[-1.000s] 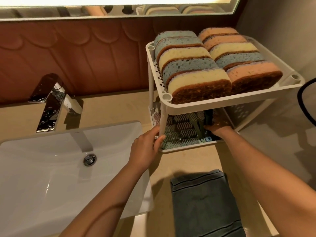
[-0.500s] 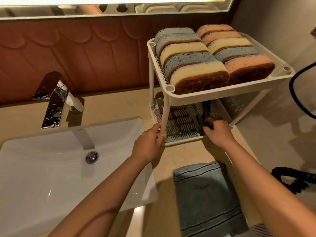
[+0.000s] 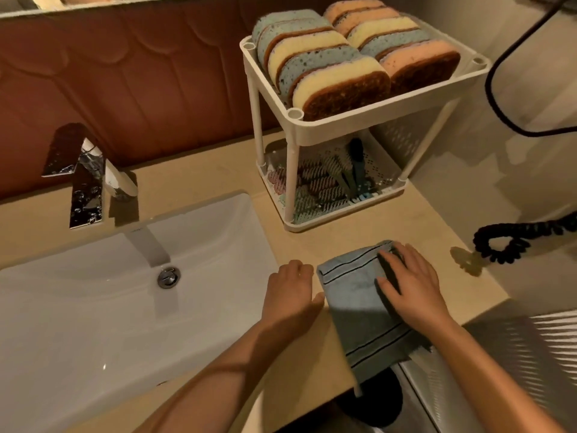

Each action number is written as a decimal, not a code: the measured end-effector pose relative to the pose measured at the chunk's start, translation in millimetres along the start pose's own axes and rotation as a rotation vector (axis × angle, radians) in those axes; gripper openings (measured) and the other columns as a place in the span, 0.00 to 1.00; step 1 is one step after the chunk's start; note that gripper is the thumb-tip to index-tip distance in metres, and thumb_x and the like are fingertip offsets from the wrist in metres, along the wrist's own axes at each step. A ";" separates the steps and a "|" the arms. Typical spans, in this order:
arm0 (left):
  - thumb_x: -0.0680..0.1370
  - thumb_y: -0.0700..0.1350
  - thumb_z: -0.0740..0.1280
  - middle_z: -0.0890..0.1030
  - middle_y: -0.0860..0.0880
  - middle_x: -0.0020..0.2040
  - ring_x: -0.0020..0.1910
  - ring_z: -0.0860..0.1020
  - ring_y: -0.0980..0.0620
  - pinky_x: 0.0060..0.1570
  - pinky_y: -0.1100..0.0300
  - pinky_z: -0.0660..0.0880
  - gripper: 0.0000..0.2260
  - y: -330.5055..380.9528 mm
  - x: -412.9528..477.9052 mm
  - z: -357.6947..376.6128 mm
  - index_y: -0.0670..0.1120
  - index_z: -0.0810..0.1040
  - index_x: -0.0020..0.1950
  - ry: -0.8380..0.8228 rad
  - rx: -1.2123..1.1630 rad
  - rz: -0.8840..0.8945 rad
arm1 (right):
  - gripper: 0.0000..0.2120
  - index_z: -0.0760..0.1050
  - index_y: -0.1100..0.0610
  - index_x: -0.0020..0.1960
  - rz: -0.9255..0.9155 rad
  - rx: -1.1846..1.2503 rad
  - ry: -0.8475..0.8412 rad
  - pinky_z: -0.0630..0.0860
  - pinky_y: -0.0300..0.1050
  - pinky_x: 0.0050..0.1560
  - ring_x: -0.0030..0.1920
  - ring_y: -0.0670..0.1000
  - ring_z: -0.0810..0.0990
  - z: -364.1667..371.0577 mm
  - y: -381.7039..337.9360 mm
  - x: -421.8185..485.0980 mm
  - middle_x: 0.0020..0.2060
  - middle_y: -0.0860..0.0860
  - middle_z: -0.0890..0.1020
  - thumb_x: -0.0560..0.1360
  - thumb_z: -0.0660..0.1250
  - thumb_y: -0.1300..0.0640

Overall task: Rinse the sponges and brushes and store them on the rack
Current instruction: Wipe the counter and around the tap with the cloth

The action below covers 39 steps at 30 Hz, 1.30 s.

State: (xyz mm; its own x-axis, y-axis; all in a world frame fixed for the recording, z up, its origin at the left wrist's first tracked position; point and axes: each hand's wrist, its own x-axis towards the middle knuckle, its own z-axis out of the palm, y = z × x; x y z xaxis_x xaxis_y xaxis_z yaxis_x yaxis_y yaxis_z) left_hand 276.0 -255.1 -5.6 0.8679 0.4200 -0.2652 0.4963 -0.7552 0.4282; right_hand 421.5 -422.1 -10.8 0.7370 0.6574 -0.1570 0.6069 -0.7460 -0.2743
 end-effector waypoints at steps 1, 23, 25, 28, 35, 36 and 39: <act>0.78 0.54 0.60 0.67 0.47 0.69 0.65 0.66 0.47 0.66 0.54 0.61 0.23 4.2 -1.5 7.4 0.48 0.64 0.70 0.015 -0.003 0.053 | 0.28 0.57 0.49 0.74 0.021 -0.008 -0.004 0.46 0.51 0.73 0.76 0.53 0.47 3.4 2.6 -4.9 0.76 0.52 0.53 0.76 0.51 0.42; 0.72 0.61 0.53 0.71 0.40 0.69 0.69 0.70 0.44 0.64 0.50 0.70 0.34 36.4 13.1 70.9 0.38 0.63 0.70 -0.005 0.163 0.208 | 0.35 0.56 0.53 0.75 -0.007 -0.201 0.043 0.52 0.53 0.72 0.75 0.57 0.54 45.1 16.0 6.9 0.75 0.58 0.56 0.76 0.34 0.35; 0.73 0.61 0.54 0.71 0.41 0.69 0.69 0.70 0.45 0.64 0.51 0.68 0.34 23.2 10.4 70.0 0.38 0.63 0.70 0.029 0.173 0.230 | 0.33 0.61 0.53 0.73 -0.002 -0.199 0.051 0.61 0.56 0.69 0.73 0.59 0.61 46.8 9.1 10.2 0.73 0.59 0.62 0.77 0.38 0.37; 0.75 0.61 0.53 0.67 0.42 0.72 0.71 0.65 0.46 0.71 0.55 0.60 0.34 4.7 10.6 64.2 0.39 0.62 0.73 0.091 0.204 0.226 | 0.31 0.59 0.53 0.73 -0.050 -0.195 0.052 0.57 0.55 0.70 0.73 0.58 0.58 54.5 -1.9 23.3 0.73 0.59 0.62 0.77 0.39 0.38; 0.72 0.66 0.42 0.44 0.45 0.78 0.77 0.44 0.49 0.76 0.55 0.46 0.39 -39.8 37.2 22.6 0.43 0.42 0.77 0.008 0.201 0.212 | 0.28 0.59 0.54 0.71 -0.081 -0.167 0.160 0.56 0.56 0.67 0.71 0.60 0.59 74.0 -44.8 59.4 0.71 0.60 0.59 0.76 0.50 0.41; 0.72 0.66 0.41 0.44 0.45 0.78 0.77 0.44 0.50 0.75 0.58 0.44 0.39 -43.3 40.5 18.8 0.43 0.41 0.76 0.005 0.202 0.209 | 0.28 0.60 0.54 0.71 -0.080 -0.165 0.174 0.57 0.56 0.66 0.70 0.60 0.59 75.7 -49.0 63.0 0.70 0.60 0.61 0.76 0.51 0.42; 0.75 0.64 0.48 0.46 0.44 0.78 0.77 0.46 0.50 0.69 0.64 0.38 0.37 -45.2 45.3 13.8 0.43 0.45 0.77 -0.001 0.135 0.189 | 0.27 0.62 0.56 0.70 -0.081 -0.164 0.209 0.59 0.57 0.65 0.70 0.61 0.60 79.1 -52.9 67.7 0.69 0.63 0.68 0.75 0.54 0.44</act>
State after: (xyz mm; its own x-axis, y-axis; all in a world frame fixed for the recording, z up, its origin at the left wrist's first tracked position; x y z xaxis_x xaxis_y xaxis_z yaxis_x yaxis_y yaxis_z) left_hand 292.6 -208.9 -48.9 0.9451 0.2641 -0.1926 0.3176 -0.8810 0.3507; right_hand 415.7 -329.6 -82.0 0.7195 0.6916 0.0633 0.6935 -0.7108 -0.1178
